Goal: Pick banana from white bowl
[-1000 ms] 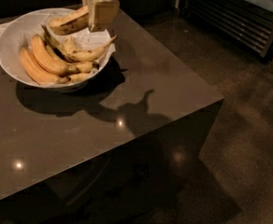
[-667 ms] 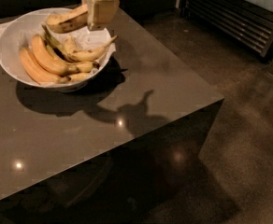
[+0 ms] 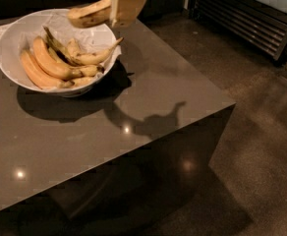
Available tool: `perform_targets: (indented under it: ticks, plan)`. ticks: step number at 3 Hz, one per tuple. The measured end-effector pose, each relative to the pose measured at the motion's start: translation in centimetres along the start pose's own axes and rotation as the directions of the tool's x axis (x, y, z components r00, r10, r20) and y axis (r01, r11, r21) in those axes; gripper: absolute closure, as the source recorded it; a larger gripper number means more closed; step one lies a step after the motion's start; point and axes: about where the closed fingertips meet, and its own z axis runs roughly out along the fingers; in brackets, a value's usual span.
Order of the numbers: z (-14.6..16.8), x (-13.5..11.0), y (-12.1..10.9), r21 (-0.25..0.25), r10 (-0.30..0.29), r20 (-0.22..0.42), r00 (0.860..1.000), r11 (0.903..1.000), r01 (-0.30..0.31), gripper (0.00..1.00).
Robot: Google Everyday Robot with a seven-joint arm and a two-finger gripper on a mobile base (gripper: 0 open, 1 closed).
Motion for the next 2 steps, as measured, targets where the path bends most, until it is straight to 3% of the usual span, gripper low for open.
perform_targets:
  ticks: [1, 2]
  plan:
    - [-4.1, 2.9, 2.0, 0.082, 0.106, -0.059, 0.993, 0.9915, -0.101, 1.0]
    - [-7.3, 5.3, 3.8, 0.136, 0.189, -0.108, 0.976, 0.9753, -0.174, 1.0]
